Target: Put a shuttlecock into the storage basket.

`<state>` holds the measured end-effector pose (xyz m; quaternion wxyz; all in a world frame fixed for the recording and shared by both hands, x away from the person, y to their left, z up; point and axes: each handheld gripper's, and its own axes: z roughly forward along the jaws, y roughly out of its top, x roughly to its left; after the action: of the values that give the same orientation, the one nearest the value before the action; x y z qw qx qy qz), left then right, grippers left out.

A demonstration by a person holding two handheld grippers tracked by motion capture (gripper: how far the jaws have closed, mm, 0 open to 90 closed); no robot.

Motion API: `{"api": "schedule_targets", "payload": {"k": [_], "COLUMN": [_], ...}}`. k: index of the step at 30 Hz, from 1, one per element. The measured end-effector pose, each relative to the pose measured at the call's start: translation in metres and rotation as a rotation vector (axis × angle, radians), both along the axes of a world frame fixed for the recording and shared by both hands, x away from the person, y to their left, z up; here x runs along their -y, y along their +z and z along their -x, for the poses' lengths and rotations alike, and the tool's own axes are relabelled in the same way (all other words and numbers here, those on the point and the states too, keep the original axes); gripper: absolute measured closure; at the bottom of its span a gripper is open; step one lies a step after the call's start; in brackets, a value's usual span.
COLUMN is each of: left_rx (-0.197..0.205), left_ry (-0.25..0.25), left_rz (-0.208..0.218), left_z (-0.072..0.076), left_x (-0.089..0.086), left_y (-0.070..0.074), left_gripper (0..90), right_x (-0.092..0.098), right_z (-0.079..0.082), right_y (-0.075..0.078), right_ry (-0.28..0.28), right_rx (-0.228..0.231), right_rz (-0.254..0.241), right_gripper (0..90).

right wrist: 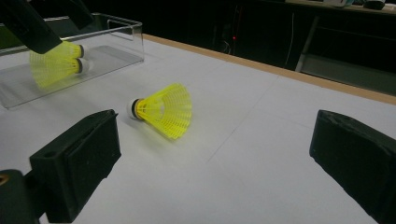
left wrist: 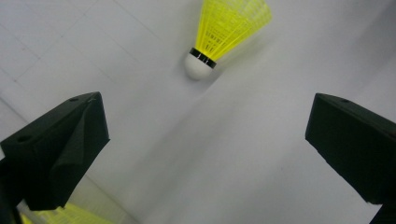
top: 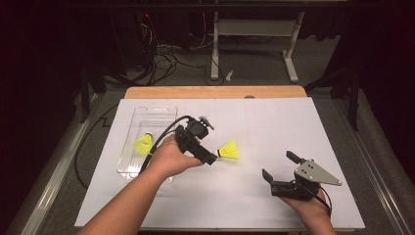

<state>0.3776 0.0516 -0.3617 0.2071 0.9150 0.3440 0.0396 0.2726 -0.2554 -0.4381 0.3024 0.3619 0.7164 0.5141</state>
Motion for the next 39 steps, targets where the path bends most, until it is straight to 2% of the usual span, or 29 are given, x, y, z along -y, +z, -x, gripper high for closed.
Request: {"api": "schedule_targets", "payload": {"k": [12,20,23,28,31,39], "left_rx": [-0.022,-0.039,-0.047,-0.064,-0.075,-0.092], "left_ry": [-0.033,-0.046,-0.046,-0.059,-0.066,-0.057], "left_rz": [0.017,0.008,0.008,-0.026,-0.024,-0.039], "left_z": [-0.007,-0.017,-0.021,-0.027,-0.029,-0.037], "left_x": [0.027,0.037,0.038,0.042,0.044,0.042], "left_y": [-0.016,-0.031,-0.038,-0.050,-0.055,-0.065], "left_gripper": [2.4,6.1,10.6,19.4,25.1,31.6], "right_x": [0.001,0.002,0.002,0.003,0.003,0.003], "right_z": [0.001,0.001,0.001,0.001,0.001,0.001], "right_y": [0.000,-0.001,-0.001,-0.001,-0.001,-0.001], "right_ry": [-0.004,-0.003,-0.003,-0.001,-0.001,-0.001], "right_rx": [-0.002,-0.004,-0.004,-0.004,-0.005,-0.003], "right_rz": [-0.005,-0.008,-0.009,-0.010,-0.012,-0.014], "right_gripper": [2.3,2.4,2.4,2.4,2.4,2.4]}}
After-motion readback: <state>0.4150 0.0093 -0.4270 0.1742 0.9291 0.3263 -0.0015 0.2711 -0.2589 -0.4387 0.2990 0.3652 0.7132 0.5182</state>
